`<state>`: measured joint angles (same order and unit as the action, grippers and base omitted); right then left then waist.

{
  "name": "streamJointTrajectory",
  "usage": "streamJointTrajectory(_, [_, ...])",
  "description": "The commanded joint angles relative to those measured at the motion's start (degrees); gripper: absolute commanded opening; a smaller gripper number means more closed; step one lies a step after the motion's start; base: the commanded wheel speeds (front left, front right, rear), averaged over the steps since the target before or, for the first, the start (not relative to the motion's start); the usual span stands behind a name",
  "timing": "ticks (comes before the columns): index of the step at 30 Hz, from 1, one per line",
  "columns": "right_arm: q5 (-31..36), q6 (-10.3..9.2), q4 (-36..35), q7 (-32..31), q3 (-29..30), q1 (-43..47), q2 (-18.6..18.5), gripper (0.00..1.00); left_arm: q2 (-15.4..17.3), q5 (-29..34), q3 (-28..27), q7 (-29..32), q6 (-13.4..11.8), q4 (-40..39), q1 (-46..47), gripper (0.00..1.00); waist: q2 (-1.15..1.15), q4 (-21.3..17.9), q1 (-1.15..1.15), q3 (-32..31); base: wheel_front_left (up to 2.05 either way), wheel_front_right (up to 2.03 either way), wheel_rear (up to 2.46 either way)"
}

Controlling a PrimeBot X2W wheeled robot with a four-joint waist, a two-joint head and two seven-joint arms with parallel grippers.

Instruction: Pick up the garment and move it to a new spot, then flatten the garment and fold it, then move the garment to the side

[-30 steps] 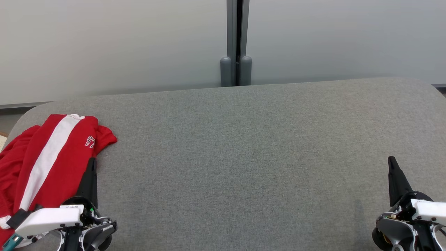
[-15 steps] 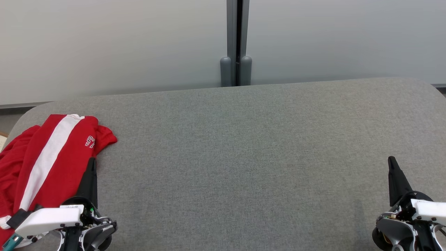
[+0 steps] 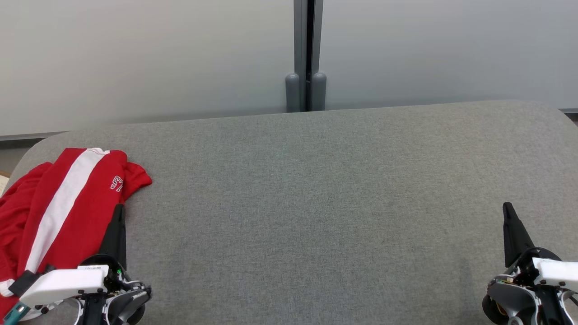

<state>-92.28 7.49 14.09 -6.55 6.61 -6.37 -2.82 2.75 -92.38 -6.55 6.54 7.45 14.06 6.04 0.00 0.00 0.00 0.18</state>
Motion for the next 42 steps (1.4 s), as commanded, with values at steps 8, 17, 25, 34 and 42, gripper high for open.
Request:
streamJointTrajectory(8, [-0.25,0.00,-0.24,-0.03,-0.04,0.45,-0.06,0.00,0.15,-0.02,-0.11,0.09,0.29,-0.02,0.48,0.00,0.00,0.00,0.00,0.00,0.00,0.00,0.00])
streamJointTrajectory(17, [-0.09,-0.01,1.15,0.25,-0.21,1.12,0.40,1.00,-0.47,0.19,0.34,-0.42,-0.04,1.49,-1.44,1.00,0.00,0.00,0.00,0.01,0.00,0.00,0.00])
streamJointTrajectory(25, [-0.43,-0.01,0.08,2.55,-1.65,0.48,0.30,1.00,-0.37,2.29,0.96,-2.77,-0.03,0.21,-1.20,1.00,0.00,-0.03,0.00,0.03,0.00,0.00,0.00])
streamJointTrajectory(34, [6.25,-0.01,-2.76,5.14,-3.76,-0.49,-0.46,1.00,-0.27,12.11,1.14,-5.15,-0.52,-2.20,-0.89,1.00,0.00,-0.06,0.00,0.12,0.00,0.00,0.00])
streamJointTrajectory(42, [14.62,-0.01,-4.29,6.86,-5.74,-0.79,-0.94,1.00,-0.21,22.13,2.37,-6.83,-2.36,-4.01,-0.93,1.00,0.00,-0.01,0.00,0.17,0.00,0.00,0.00])
